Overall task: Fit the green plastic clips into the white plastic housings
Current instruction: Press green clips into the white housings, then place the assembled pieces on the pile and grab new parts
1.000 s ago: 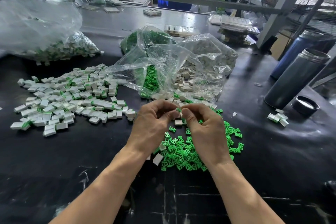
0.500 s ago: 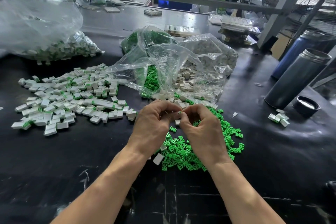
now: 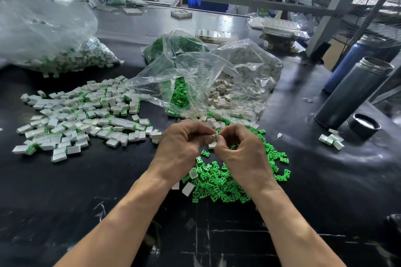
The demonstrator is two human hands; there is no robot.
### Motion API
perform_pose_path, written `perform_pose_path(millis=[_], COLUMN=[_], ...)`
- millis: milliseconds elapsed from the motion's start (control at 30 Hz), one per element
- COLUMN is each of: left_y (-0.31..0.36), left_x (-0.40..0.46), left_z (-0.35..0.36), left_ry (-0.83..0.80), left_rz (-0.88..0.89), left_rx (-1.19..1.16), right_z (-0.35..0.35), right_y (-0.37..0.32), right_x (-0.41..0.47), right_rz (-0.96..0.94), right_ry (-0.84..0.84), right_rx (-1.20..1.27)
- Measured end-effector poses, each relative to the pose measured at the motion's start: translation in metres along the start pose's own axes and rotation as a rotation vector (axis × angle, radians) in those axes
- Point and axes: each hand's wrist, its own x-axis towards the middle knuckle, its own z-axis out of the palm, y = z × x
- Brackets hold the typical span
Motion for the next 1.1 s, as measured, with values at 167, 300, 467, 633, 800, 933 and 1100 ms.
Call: perform_pose_path(millis=[167, 300, 467, 633, 800, 933, 1100], left_y=[-0.001, -0.004, -0.014, -0.017, -0.020, -0.022, -0.017], left_x=[0.001, 0.003, 0.006, 0.012, 0.015, 0.016, 0.011], left_z=[-0.002, -0.005, -0.023, -0.038, -0.046, -0.049, -0.036], left_ry=[-0.010, 0.008, 0.186, 0.350, 0.392, 0.425, 0.242], left_rz=[-0.001, -0.029, -0.069, -0.100, -0.194, -0.203, -0.158], left_rx=[-0.010, 0.024, 0.406, 0.846, 0.997, 1.030, 0.728], right_z=[-0.001, -0.001, -0.002, -0.002, -0.003, -0.001, 0.000], right_y=[0.000, 0.005, 0.015, 0.018, 0.017, 0.015, 0.017], right_x=[0.001, 0.001, 0.001, 0.001, 0.000, 0.000, 0.001], right_rz=[-0.001, 0.003, 0.055, 0.067, 0.069, 0.048, 0.033], right_ry=[0.006, 0.043, 0.123, 0.082, 0.048, 0.012, -0.031], right_rx=[0.010, 0.042, 0.002, -0.131, -0.235, -0.299, -0.431])
